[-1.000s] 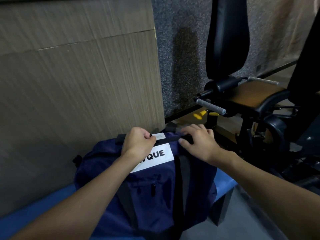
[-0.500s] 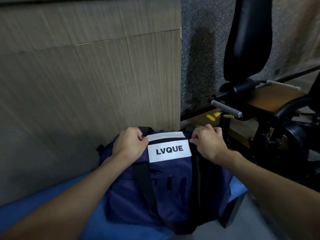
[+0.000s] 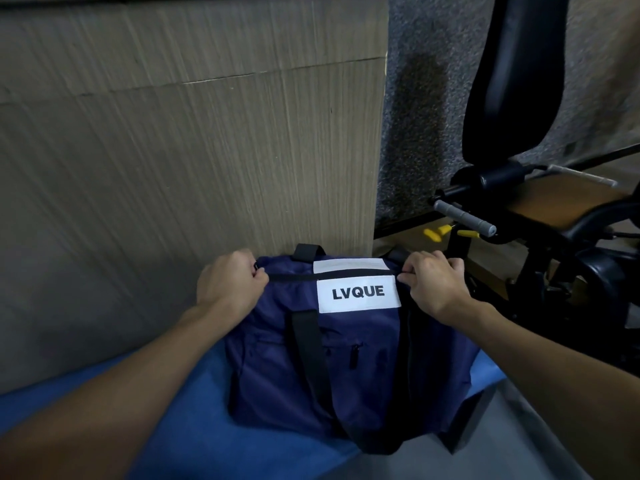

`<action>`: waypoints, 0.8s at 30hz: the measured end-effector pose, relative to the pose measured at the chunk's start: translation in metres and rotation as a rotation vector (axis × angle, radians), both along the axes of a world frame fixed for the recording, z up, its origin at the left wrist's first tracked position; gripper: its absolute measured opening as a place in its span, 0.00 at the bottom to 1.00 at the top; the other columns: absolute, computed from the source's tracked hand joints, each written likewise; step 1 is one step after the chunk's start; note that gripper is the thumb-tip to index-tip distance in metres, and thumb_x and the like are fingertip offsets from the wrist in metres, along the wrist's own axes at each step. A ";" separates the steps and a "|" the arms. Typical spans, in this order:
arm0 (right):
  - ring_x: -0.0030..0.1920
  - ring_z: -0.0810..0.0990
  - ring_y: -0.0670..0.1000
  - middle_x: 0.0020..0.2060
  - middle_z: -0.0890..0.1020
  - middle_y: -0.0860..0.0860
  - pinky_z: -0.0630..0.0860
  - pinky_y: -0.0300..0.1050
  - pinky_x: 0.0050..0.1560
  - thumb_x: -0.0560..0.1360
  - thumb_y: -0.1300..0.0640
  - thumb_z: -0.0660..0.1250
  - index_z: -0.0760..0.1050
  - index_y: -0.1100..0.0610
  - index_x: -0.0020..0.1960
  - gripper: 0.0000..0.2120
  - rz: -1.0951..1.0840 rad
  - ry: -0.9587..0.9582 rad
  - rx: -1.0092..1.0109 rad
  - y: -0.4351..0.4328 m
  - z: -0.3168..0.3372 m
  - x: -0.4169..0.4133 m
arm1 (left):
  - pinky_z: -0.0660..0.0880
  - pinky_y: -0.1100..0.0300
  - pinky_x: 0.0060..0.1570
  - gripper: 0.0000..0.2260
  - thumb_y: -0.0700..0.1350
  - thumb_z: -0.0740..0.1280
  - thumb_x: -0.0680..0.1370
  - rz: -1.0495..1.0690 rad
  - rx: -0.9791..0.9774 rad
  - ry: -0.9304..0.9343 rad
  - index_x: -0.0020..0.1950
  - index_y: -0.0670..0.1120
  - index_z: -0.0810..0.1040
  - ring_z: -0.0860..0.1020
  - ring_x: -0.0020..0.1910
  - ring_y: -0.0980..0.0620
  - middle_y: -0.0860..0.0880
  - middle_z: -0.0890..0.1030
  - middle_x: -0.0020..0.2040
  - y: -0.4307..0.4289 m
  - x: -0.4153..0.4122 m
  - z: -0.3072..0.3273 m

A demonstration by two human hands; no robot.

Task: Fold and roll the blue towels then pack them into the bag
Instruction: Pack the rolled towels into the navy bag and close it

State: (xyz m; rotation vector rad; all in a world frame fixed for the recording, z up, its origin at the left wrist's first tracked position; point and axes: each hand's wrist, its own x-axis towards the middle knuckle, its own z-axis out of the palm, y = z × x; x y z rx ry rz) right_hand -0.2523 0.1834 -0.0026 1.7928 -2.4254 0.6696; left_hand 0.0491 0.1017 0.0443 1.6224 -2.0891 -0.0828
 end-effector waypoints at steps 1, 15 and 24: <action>0.58 0.70 0.53 0.51 0.78 0.47 0.59 0.52 0.56 0.79 0.50 0.64 0.70 0.48 0.46 0.05 -0.005 -0.002 0.000 0.001 0.001 0.001 | 0.77 0.51 0.43 0.07 0.47 0.66 0.76 0.001 0.005 -0.012 0.42 0.45 0.77 0.79 0.42 0.44 0.47 0.81 0.41 -0.001 0.004 0.001; 0.57 0.72 0.53 0.49 0.77 0.48 0.59 0.52 0.56 0.78 0.52 0.65 0.71 0.49 0.45 0.05 -0.035 -0.089 -0.005 0.003 0.001 0.003 | 0.58 0.48 0.68 0.20 0.55 0.64 0.78 -0.323 -0.063 -0.405 0.68 0.49 0.73 0.70 0.68 0.50 0.52 0.75 0.65 -0.005 0.014 -0.007; 0.53 0.76 0.56 0.47 0.77 0.50 0.65 0.49 0.51 0.77 0.54 0.68 0.72 0.50 0.45 0.05 0.037 -0.175 -0.002 0.004 0.003 -0.005 | 0.60 0.51 0.67 0.10 0.49 0.63 0.81 -0.402 -0.250 -0.404 0.53 0.47 0.82 0.78 0.51 0.49 0.50 0.82 0.49 -0.024 0.014 -0.024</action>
